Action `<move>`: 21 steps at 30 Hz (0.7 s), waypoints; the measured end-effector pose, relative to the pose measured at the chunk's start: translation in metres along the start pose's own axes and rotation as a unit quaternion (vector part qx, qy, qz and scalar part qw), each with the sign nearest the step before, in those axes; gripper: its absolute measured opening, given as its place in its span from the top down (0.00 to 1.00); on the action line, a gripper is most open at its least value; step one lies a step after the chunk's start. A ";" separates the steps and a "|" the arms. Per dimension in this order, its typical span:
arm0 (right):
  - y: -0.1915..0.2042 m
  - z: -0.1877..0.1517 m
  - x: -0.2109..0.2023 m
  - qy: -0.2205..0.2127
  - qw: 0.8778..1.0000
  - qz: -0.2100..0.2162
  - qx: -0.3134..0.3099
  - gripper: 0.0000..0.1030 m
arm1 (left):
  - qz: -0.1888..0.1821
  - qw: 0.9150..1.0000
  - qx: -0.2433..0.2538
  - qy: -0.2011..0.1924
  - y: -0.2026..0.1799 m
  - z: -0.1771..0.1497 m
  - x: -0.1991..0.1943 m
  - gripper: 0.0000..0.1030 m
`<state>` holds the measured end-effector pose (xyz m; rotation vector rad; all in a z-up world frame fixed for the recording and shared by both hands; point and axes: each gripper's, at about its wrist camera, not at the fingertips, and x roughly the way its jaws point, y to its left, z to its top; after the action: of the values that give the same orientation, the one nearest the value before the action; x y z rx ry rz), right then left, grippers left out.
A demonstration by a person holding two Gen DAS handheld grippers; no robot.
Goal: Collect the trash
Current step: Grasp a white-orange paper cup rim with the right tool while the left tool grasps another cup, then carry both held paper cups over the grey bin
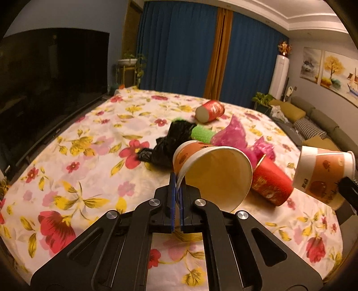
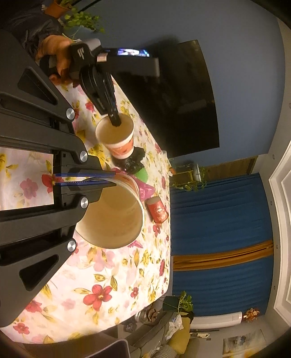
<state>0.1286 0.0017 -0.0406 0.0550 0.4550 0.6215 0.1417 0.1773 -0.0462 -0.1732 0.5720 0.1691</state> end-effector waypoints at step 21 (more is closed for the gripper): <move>-0.043 0.011 -0.060 -0.035 0.998 -0.061 0.006 0.97 | -0.071 0.994 0.067 -0.052 -0.101 0.013 -0.042 0.98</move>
<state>0.1137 -0.0664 -0.0151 0.0595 0.3915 0.4957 0.1351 0.0778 -0.0005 -0.0743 0.4627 0.0019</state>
